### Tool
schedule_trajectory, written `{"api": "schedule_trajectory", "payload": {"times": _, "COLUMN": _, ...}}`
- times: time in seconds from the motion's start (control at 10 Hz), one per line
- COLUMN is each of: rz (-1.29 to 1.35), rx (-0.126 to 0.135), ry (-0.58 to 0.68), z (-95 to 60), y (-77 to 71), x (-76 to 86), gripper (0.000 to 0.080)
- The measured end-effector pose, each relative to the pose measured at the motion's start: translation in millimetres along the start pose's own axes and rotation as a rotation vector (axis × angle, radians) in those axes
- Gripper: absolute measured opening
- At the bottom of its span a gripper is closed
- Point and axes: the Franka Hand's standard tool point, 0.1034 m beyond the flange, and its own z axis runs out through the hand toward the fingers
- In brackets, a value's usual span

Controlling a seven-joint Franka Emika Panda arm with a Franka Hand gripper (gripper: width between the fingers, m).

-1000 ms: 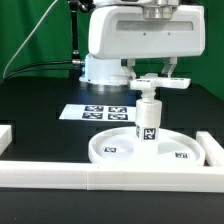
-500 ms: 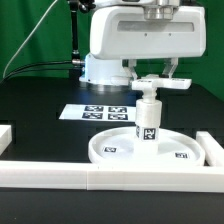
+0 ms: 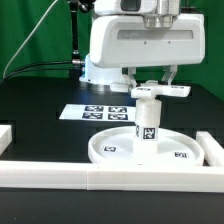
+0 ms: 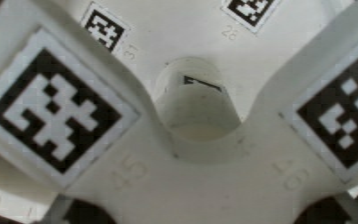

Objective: Assemble round table

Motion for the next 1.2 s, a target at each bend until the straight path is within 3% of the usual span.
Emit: {"api": "schedule_trajectory", "payload": {"times": 1.2, "rz": 0.005, "rx": -0.009, "ry": 0.017, "z": 0.3, "y": 3.4, "x": 1.7, "gripper": 0.0448}}
